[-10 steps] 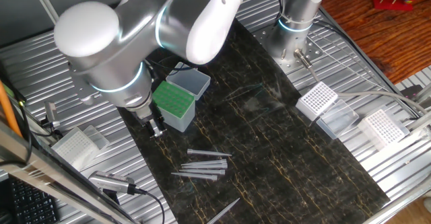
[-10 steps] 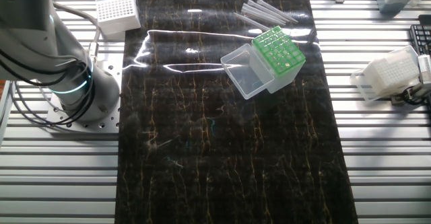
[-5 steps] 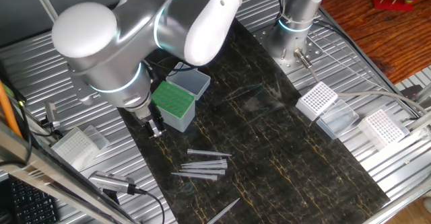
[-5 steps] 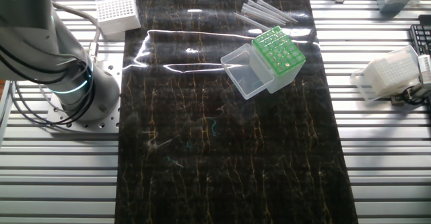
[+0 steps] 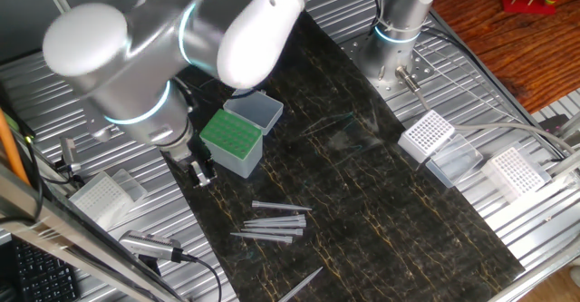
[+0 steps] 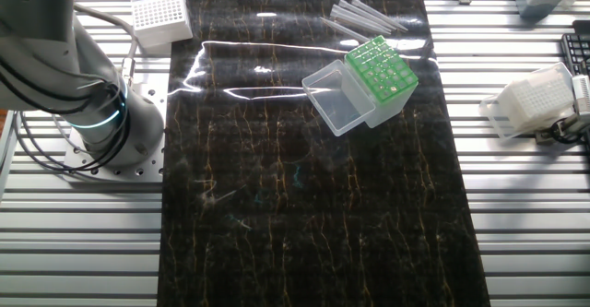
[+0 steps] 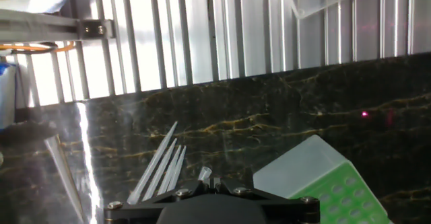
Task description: Insert a large pipette tip into the holder for large pipette tips
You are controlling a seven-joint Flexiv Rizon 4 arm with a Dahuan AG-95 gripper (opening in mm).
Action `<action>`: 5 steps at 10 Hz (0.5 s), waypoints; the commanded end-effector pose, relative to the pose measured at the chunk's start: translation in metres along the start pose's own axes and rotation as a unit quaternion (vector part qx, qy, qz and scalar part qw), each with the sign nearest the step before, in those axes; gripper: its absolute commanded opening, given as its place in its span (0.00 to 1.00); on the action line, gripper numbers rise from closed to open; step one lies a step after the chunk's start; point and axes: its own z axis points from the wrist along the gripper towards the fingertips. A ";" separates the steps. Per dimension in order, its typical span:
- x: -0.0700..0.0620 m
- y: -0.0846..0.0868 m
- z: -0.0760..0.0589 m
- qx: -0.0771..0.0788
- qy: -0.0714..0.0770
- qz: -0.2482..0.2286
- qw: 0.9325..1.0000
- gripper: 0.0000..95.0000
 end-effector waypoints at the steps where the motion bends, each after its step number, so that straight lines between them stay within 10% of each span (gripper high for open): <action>1: 0.001 0.000 0.000 0.007 0.018 0.002 1.000 0.00; 5: 0.002 0.002 -0.002 0.015 0.017 0.009 1.000 0.00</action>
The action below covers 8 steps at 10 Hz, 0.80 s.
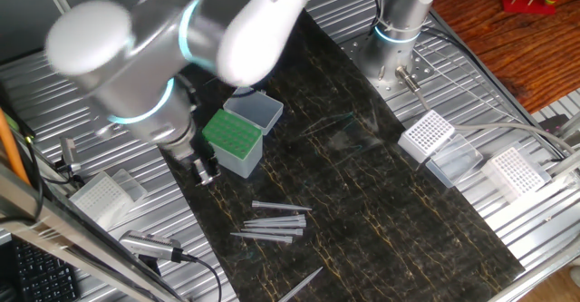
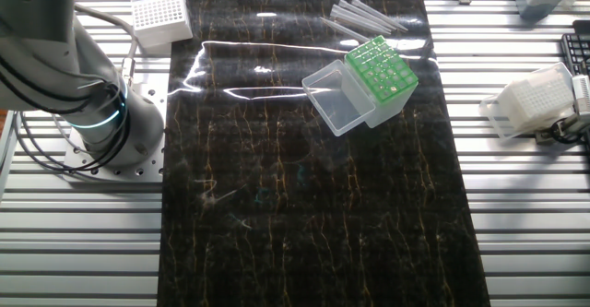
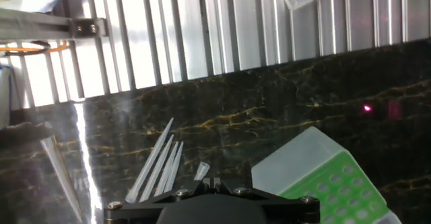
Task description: Insert a large pipette tip into the holder for large pipette tips
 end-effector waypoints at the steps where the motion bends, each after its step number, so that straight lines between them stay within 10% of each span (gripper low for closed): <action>1: 0.010 0.001 -0.002 -0.003 -0.003 0.029 1.000 0.00; 4: 0.035 0.033 -0.001 -0.003 0.013 0.083 0.996 0.00; 8: 0.060 0.055 0.026 -0.015 -0.022 0.091 0.996 0.00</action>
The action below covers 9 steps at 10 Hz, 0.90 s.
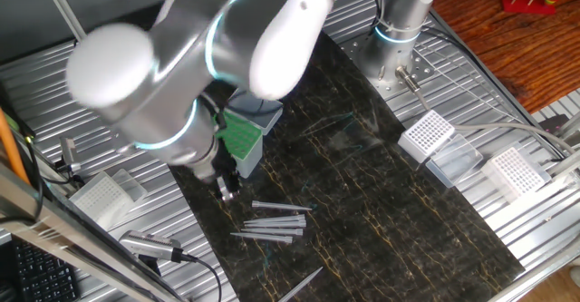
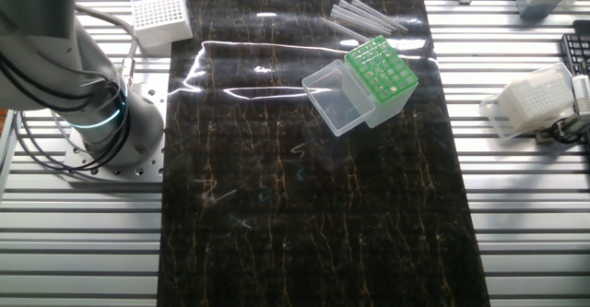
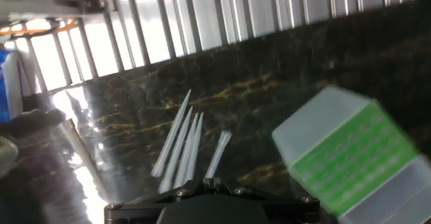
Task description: Insert a large pipette tip into the holder for large pipette tips
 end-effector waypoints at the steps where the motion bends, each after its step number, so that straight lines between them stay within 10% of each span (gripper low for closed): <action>1: 0.021 0.004 0.036 -0.024 -0.047 0.002 0.999 0.00; 9: 0.026 0.001 0.078 -0.030 -0.092 -0.016 0.995 0.00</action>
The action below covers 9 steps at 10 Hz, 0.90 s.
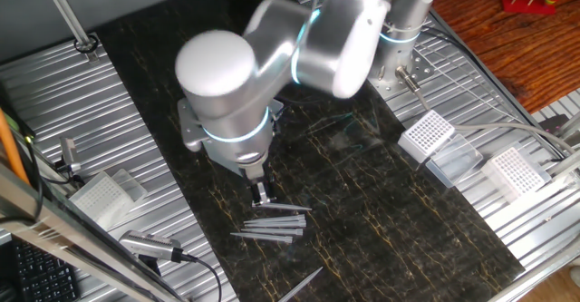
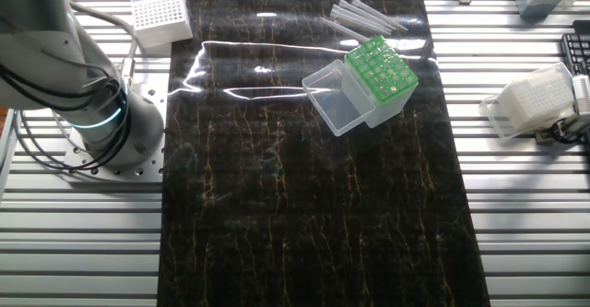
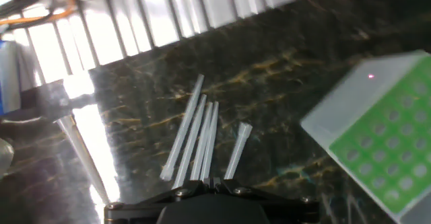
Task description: Insert a large pipette tip into the holder for large pipette tips
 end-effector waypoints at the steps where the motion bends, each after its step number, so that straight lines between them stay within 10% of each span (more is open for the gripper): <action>1: -0.004 -0.002 0.011 0.001 -0.009 -0.002 1.000 0.00; 9: -0.032 -0.005 0.051 0.011 -0.027 -0.015 0.999 0.00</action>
